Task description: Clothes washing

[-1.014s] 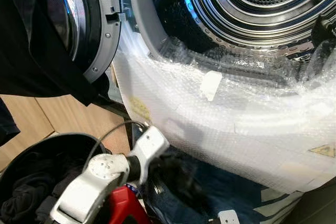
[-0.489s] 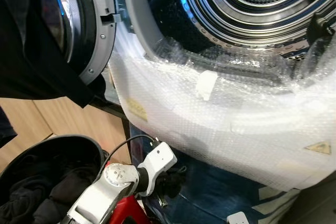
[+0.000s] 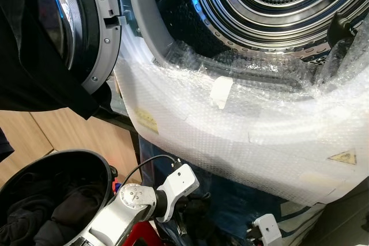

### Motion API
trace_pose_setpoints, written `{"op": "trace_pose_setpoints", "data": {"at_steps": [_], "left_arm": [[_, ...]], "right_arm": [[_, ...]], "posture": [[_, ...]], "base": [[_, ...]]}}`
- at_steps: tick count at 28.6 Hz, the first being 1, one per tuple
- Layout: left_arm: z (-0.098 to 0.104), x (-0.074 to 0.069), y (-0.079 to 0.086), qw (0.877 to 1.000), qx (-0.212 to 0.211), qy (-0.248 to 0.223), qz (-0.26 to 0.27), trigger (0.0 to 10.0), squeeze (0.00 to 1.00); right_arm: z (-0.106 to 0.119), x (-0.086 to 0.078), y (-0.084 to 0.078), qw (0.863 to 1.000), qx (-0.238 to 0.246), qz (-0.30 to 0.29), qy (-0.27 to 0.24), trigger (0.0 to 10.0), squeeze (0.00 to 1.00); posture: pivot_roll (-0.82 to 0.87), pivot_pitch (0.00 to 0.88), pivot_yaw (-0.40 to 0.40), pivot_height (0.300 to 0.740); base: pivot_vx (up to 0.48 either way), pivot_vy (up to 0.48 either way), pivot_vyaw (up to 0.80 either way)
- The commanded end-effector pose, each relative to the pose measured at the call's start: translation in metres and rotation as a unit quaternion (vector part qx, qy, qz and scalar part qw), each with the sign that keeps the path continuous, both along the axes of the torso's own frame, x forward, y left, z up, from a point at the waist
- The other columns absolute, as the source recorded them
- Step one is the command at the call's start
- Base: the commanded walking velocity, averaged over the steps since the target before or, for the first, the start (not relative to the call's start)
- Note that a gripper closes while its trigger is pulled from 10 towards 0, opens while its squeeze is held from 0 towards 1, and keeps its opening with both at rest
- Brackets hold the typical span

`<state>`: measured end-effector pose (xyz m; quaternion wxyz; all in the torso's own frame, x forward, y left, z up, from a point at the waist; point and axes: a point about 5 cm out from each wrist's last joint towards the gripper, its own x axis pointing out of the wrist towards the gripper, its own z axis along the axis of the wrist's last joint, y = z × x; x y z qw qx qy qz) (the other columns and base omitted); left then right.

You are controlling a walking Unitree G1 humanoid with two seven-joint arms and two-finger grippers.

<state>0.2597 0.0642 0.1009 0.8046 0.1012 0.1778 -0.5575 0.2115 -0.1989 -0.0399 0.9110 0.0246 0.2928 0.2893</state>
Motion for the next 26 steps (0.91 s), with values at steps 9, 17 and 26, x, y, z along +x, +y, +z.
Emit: {"op": "trace_pose_setpoints", "data": {"at_steps": [9,17,26], "left_arm": [[0.003,0.000,-0.015,1.000,-0.002,-0.017,-0.025,0.0,0.00],[0.007,-0.001,-0.024,0.999,-0.014,-0.021,-0.037,0.0,0.00],[0.008,0.002,-0.028,0.999,-0.016,-0.025,-0.037,0.0,0.00]], "right_arm": [[0.009,-0.008,0.021,0.993,0.079,0.090,-0.019,10.0,1.00],[0.029,-0.008,0.039,0.977,0.155,0.134,-0.050,10.0,0.00],[0.041,0.004,0.048,0.978,0.164,0.107,-0.068,10.0,0.00]], "posture": [[0.00,0.032,0.034,0.740],[-0.01,0.042,0.037,0.740],[0.00,0.056,0.025,0.740]], "base": [[0.000,0.000,0.00],[0.000,0.000,0.00],[0.000,0.000,0.00]]}}
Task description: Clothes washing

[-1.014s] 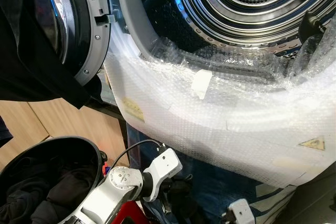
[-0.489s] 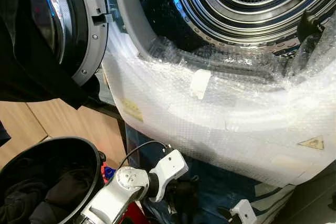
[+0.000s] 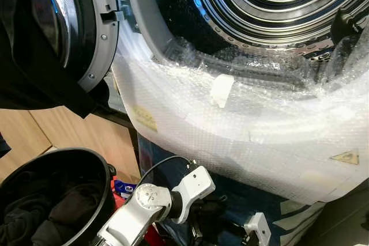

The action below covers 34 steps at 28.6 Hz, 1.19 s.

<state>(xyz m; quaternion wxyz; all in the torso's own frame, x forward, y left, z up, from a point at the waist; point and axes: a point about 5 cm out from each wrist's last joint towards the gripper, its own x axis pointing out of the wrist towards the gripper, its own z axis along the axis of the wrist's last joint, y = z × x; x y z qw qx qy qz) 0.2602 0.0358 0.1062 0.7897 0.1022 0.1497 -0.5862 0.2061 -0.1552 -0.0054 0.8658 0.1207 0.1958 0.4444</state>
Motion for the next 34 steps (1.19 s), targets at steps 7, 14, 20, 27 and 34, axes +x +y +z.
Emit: {"op": "trace_pose_setpoints", "data": {"at_steps": [7,14,20,27,34], "left_arm": [[0.001,-0.001,-0.001,1.000,0.001,-0.005,-0.007,0.0,0.00],[0.000,-0.002,-0.001,1.000,0.003,-0.006,-0.008,0.0,0.00],[-0.001,-0.003,-0.003,1.000,0.004,-0.011,-0.010,0.0,0.00],[-0.002,-0.004,-0.002,1.000,0.005,-0.011,-0.008,0.0,0.00],[-0.001,-0.003,-0.002,1.000,0.006,-0.015,-0.009,0.0,0.00]], "right_arm": [[0.013,0.024,0.009,0.997,0.000,-0.064,-0.038,10.0,0.00],[0.013,0.023,0.012,0.998,0.006,-0.061,-0.031,10.0,0.00],[-0.003,0.011,0.013,0.999,-0.038,-0.026,-0.006,10.0,0.00],[-0.007,0.013,0.014,0.998,-0.041,-0.039,0.003,10.0,0.00],[-0.005,0.020,0.015,0.998,-0.048,-0.028,-0.006,0.0,0.00]], "posture": [[0.00,0.057,0.028,0.740],[0.00,0.035,0.032,0.740],[0.01,0.008,0.026,0.740],[0.02,0.000,0.023,0.740],[0.02,0.000,0.022,0.740]], "base": [[0.000,0.000,0.00],[0.000,0.000,0.00],[0.000,0.000,0.00],[0.000,0.000,0.00],[0.000,0.000,0.00]]}}
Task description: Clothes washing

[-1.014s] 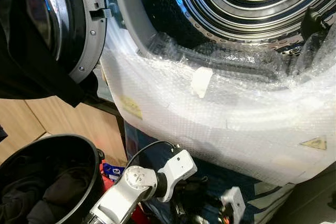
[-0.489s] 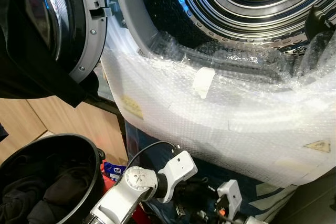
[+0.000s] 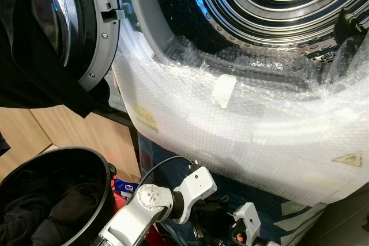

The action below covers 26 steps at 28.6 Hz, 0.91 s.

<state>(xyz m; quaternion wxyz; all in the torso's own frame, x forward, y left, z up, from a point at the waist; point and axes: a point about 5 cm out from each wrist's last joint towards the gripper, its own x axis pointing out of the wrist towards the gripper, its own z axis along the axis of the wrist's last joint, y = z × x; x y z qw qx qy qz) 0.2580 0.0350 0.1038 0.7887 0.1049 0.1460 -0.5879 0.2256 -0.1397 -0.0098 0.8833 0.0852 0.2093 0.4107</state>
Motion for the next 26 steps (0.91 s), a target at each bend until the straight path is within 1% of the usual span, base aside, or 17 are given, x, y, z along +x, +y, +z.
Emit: {"op": "trace_pose_setpoints", "data": {"at_steps": [1,10,16,20,26], "left_arm": [[0.002,-0.001,-0.002,1.000,0.005,-0.011,-0.006,0.0,0.00],[0.001,0.000,0.000,1.000,0.007,-0.012,-0.001,0.0,0.00],[0.001,0.000,0.000,1.000,0.006,-0.011,0.002,0.0,0.00],[0.002,0.002,0.000,1.000,0.006,-0.014,0.006,0.0,0.00],[0.003,0.004,0.001,1.000,0.006,-0.017,0.009,0.0,0.00]], "right_arm": [[0.000,0.001,0.000,1.000,-0.003,-0.001,-0.004,0.0,0.00],[-0.003,-0.003,0.005,0.999,-0.019,0.035,-0.006,0.0,0.00],[-0.003,-0.003,0.005,0.999,-0.017,0.038,-0.005,0.0,0.00],[0.000,0.004,0.006,0.999,-0.018,0.035,-0.009,0.0,0.00],[0.003,0.008,0.008,0.999,-0.017,0.043,-0.015,0.0,0.00]], "posture": [[0.02,0.000,0.021,0.740],[0.03,0.000,0.022,0.740],[0.03,0.000,0.016,0.740],[0.04,0.000,0.015,0.740],[0.04,0.000,0.011,0.740]], "base": [[0.000,0.000,0.00],[0.000,0.000,0.00],[0.000,0.000,0.00],[0.000,0.000,0.00],[0.000,0.000,0.00]]}}
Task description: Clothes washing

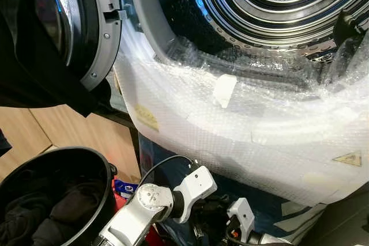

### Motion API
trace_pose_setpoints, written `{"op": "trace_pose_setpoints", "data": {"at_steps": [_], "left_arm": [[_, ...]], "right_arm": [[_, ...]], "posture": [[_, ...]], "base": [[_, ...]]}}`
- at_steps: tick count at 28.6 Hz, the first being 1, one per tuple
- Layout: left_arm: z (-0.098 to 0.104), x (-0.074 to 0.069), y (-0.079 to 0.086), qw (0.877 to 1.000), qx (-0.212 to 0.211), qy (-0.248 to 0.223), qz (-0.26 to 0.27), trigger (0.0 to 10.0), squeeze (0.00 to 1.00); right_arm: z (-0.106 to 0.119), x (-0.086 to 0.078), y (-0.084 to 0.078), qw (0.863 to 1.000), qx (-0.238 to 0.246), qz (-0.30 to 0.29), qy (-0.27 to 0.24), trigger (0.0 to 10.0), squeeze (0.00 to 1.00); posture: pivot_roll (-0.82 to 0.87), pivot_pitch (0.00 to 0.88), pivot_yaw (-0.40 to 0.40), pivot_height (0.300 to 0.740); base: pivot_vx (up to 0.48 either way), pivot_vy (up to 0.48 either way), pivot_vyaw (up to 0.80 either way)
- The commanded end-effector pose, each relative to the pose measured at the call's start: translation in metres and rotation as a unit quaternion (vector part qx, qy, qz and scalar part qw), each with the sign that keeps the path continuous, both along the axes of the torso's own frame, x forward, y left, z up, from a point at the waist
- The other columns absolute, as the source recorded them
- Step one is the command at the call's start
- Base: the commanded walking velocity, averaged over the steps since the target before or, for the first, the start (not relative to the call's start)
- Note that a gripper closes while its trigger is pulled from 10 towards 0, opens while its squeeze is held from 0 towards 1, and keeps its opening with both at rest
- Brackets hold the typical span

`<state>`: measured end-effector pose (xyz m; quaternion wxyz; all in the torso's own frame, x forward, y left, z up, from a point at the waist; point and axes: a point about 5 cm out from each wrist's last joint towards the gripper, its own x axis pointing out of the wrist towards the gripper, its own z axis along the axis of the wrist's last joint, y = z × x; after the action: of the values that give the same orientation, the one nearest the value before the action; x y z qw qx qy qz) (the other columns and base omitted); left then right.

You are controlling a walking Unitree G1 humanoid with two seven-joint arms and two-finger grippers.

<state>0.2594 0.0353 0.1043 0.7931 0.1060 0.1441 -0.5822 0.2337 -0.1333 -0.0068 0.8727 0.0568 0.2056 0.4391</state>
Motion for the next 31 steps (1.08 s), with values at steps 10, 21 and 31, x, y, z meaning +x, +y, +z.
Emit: {"op": "trace_pose_setpoints", "data": {"at_steps": [10,21,31], "left_arm": [[0.006,0.005,0.000,1.000,0.002,-0.020,0.010,0.0,0.00],[0.007,0.016,0.004,0.997,0.010,-0.040,0.058,10.0,0.00],[0.009,0.021,0.005,0.996,0.005,-0.041,0.082,10.0,1.00]], "right_arm": [[-0.002,0.000,0.001,1.000,-0.005,0.009,0.003,0.0,0.00],[-0.002,-0.001,0.001,1.000,-0.006,0.006,0.002,0.0,0.00],[-0.003,-0.002,-0.004,1.000,-0.014,0.001,0.005,0.0,0.00]], "posture": [[0.04,0.000,0.010,0.740],[0.03,0.000,0.009,0.740],[0.03,0.000,0.010,0.740]], "base": [[0.000,0.000,0.00],[0.000,0.000,0.00],[0.000,0.000,0.00]]}}
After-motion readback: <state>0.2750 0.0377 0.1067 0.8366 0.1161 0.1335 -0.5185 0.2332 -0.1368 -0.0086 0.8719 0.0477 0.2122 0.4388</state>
